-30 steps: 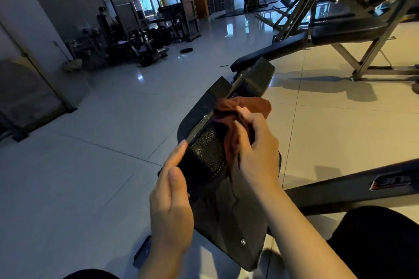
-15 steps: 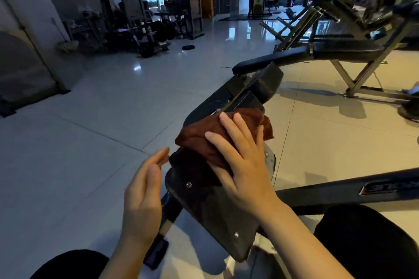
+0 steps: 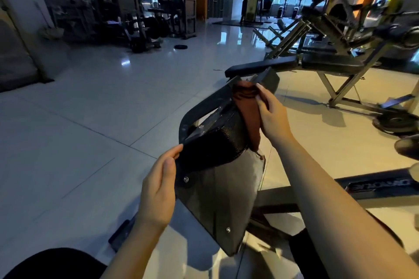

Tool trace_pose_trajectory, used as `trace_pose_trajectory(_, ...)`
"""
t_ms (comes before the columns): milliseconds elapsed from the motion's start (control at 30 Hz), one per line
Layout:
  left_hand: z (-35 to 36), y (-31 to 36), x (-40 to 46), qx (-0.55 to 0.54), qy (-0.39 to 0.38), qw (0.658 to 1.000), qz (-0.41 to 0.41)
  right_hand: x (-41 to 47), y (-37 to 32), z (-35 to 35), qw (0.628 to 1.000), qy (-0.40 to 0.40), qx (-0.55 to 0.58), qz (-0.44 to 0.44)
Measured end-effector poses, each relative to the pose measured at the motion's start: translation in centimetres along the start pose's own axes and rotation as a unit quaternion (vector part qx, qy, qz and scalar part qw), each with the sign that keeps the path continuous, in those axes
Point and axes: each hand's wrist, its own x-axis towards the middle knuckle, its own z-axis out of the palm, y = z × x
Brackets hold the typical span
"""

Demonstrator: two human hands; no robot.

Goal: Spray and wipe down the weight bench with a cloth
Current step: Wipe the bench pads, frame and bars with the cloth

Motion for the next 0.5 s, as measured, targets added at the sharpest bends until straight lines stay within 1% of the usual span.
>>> trace_pose_trajectory(100,-0.5,-0.5,0.2,0.003,0.004,1.000,-0.012,-4.0,-0.4,1.0,0.998,0.022,0.054,0.000)
trace_pose_trajectory(167,-0.5,-0.8,0.4,0.004,0.007,1.000,-0.023,-7.2,-1.0,1.7,0.997,0.027,0.067,-0.029)
trace_pose_trajectory(267,-0.3,-1.0,0.7,0.007,0.009,0.999,-0.035,-10.7,-1.7,2.1,0.990,0.005,0.008,-0.138)
trace_pose_trajectory(333,-0.2,-1.1,0.9,0.000,0.011,0.999,-0.041,-11.9,-1.8,2.1,0.972,-0.023,-0.062,-0.226)
trace_pose_trajectory(367,-0.2,-1.2,1.1,-0.010,0.011,0.999,-0.043,-12.3,-1.8,2.1,0.953,-0.039,-0.111,-0.279)
trace_pose_trajectory(400,-0.3,-1.4,1.3,-0.025,0.007,0.999,-0.044,-12.5,-1.8,2.1,0.925,-0.054,-0.170,-0.337)
trace_pose_trajectory(433,-0.4,-1.6,1.4,-0.043,0.004,0.998,-0.047,-12.4,-1.7,2.2,0.886,-0.067,-0.235,-0.393)
trace_pose_trajectory(500,-0.4,-2.0,1.5,-0.068,-0.001,0.996,-0.059,-11.9,-1.5,2.5,0.792,-0.095,-0.369,-0.477)
